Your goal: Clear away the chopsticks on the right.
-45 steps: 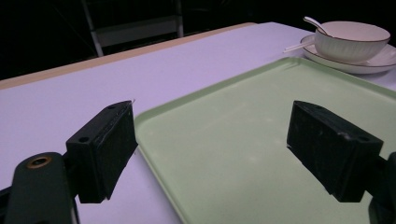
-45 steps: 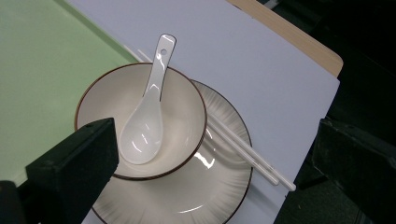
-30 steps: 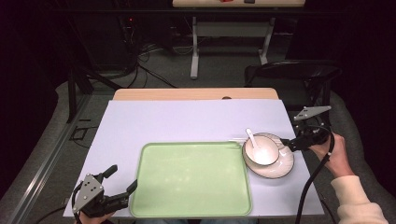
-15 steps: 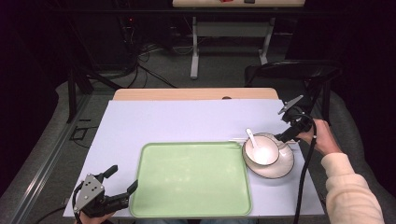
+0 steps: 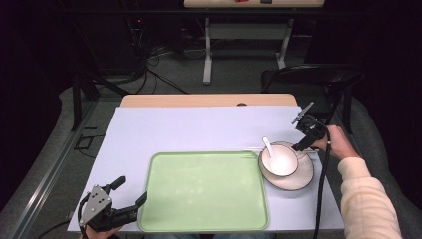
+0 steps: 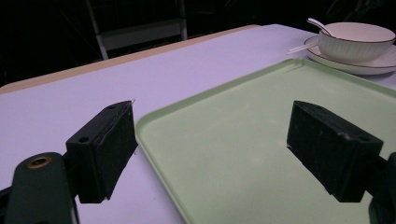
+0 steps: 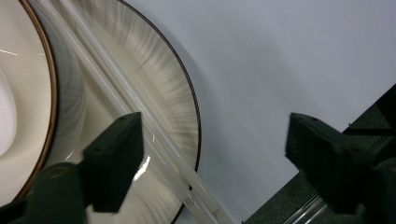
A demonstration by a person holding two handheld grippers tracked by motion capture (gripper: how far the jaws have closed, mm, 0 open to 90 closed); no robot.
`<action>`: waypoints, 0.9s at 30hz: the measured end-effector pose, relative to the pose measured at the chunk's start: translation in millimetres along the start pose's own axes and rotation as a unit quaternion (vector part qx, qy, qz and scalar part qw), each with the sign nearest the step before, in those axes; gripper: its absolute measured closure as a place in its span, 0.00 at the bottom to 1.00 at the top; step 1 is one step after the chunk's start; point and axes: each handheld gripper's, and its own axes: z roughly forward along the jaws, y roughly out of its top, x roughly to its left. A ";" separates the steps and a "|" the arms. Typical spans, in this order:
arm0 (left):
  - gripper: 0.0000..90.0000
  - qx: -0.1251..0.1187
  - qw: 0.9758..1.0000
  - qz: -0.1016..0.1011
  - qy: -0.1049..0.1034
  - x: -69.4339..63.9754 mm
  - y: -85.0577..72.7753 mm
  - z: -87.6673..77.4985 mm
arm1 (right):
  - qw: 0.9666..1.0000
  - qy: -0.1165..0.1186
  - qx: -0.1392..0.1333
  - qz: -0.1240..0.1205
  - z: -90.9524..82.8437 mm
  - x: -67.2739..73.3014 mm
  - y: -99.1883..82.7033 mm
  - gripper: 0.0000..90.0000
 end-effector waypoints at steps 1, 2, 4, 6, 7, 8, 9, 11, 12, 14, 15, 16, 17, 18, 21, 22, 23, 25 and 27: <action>0.17 0.000 1.000 0.000 0.000 0.0 0.0 0.1 | 1.000 0.005 0.002 -0.003 1.8 0.0 1.0 0.25; 0.17 0.000 1.000 0.000 0.000 0.0 0.0 0.0 | 1.000 0.006 0.005 -0.009 3.9 0.2 2.1 0.28; 0.17 -0.001 1.000 -0.002 0.001 0.1 -0.1 0.0 | 1.000 0.010 0.009 -0.019 7.9 1.4 6.1 0.38; 0.17 -0.001 1.000 -0.002 0.001 0.1 -0.1 0.0 | 1.000 0.014 0.008 -0.024 10.0 2.9 8.0 0.43; 0.17 -0.001 1.000 -0.002 0.001 0.0 -0.1 0.0 | 0.999 0.012 0.014 -0.038 10.3 2.5 9.7 0.44; 0.17 -0.001 1.000 -0.002 0.001 0.0 -0.1 0.0 | 0.999 0.014 0.017 -0.038 11.2 3.4 10.1 0.46; 0.17 -0.001 1.000 -0.002 0.001 0.0 -0.1 0.0 | 0.999 0.014 0.017 -0.038 11.2 3.4 10.1 0.46; 0.17 -0.001 1.000 -0.002 0.001 0.1 -0.1 -0.1 | 0.999 0.019 0.026 -0.044 13.5 4.2 10.9 0.54; 0.17 -0.001 1.000 -0.002 0.001 0.1 -0.1 -0.2 | 0.998 0.017 0.025 -0.047 13.8 4.1 10.8 0.59; 0.17 -0.001 1.000 -0.002 0.002 0.1 -0.1 -0.1 | 0.998 0.019 0.014 -0.053 14.0 4.4 10.4 0.64; 0.17 -0.001 1.000 -0.002 0.001 0.1 -0.1 -0.1 | 0.998 0.014 0.018 -0.062 13.4 4.5 10.8 0.66; 0.17 -0.001 1.000 -0.002 0.002 0.0 -0.1 -0.1 | 0.998 0.015 0.016 -0.064 14.7 5.6 10.5 0.67; 0.17 -0.001 1.000 -0.002 0.002 0.0 -0.1 -0.1 | 0.997 0.010 0.024 -0.073 14.2 5.6 11.3 0.69; 0.17 -0.001 1.000 -0.002 0.002 0.1 -0.1 -0.2 | 0.997 0.009 0.021 -0.079 15.8 5.8 11.3 0.72; 0.17 -0.001 1.000 -0.003 0.003 0.1 -0.2 -0.3 | 0.996 0.006 0.022 -0.091 17.0 7.7 12.5 0.78; 0.17 -0.001 1.000 -0.003 0.003 0.2 -0.2 -0.4 | 0.995 0.004 0.022 -0.099 17.1 7.1 13.2 0.80; 0.17 -0.001 1.000 -0.003 0.004 0.2 -0.2 -0.3 | 0.994 0.005 0.023 -0.103 17.7 7.6 13.7 0.81; 0.17 -0.001 1.000 -0.003 0.004 0.2 -0.2 -0.3 | 0.994 0.005 0.031 -0.106 20.0 8.6 14.4 0.84; 0.17 0.000 1.000 -0.003 0.005 0.4 -0.2 -0.6 | 0.993 0.007 0.028 -0.117 20.6 8.8 15.0 0.87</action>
